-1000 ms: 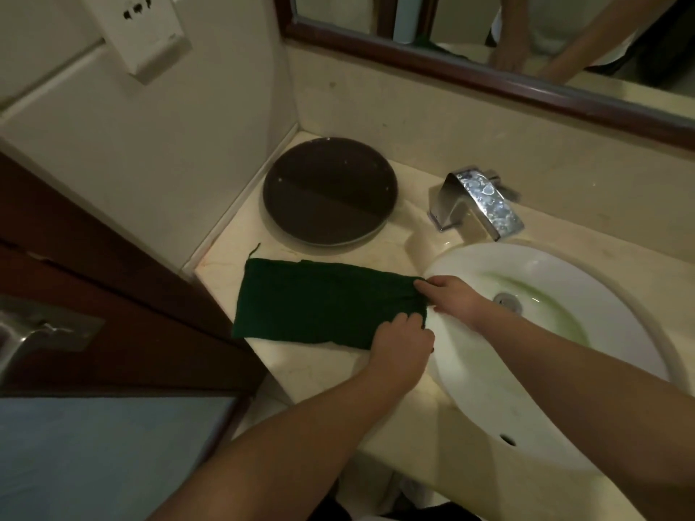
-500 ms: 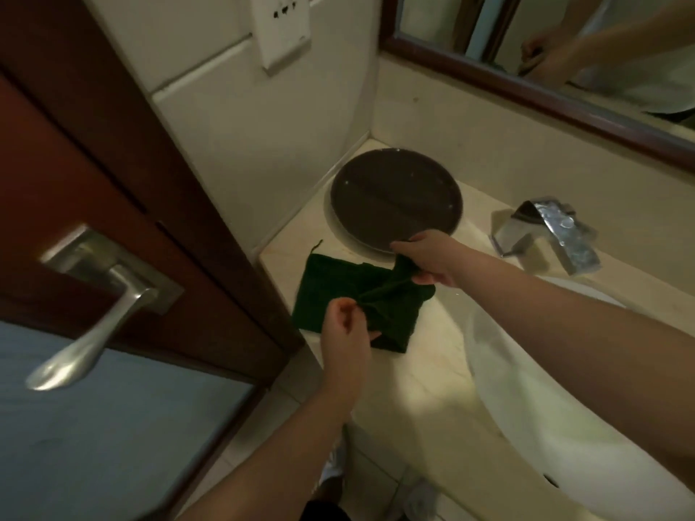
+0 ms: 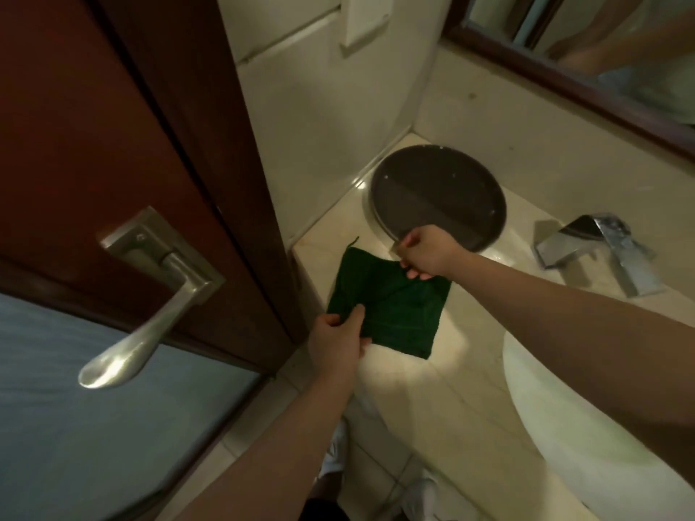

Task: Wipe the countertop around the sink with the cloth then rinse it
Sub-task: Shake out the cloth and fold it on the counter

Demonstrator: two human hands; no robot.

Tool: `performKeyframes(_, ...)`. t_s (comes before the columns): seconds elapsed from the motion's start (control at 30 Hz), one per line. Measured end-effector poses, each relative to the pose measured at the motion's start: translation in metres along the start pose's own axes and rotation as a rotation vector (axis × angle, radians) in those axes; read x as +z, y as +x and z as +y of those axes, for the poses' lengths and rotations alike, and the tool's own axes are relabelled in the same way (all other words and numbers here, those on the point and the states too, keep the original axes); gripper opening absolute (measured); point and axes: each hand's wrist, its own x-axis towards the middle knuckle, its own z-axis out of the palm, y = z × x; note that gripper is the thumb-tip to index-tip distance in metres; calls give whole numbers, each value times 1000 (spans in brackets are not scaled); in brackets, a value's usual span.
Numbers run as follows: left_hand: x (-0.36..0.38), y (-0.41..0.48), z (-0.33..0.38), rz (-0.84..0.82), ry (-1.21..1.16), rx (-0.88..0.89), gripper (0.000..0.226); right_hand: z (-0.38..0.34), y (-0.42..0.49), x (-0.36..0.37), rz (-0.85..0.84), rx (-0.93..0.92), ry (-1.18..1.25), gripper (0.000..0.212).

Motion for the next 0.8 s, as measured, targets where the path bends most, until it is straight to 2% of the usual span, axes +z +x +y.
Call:
performKeyframes(0.1,1,4,-1,-1,91,41,20,28,4,1,23,-55,-279,8)
performKeyframes(0.17,-1,5,-3,1,101,50,15,42,2,8,68,-33,-378,23)
performKeyframes(0.23,-4,5,-4,1,107,74,15,47,-7,16,187,-7,-395,44)
performKeyframes(0.3,-6,3,-6,-5,125,109,13,50,-15,22,252,2,-398,56)
performKeyframes(0.43,-10,-3,-3,-7,218,223,14,56,-31,40,69,67,-443,65)
performKeyframes(0.63,-16,2,1,-14,391,295,14,43,-30,34,61,70,-224,27)
performKeyframes(0.7,-18,4,-1,-14,413,311,11,25,-30,25,1,95,-28,9)
performKeyframes(0.8,-20,6,-4,0,422,314,9,-7,-24,16,-92,166,263,7)
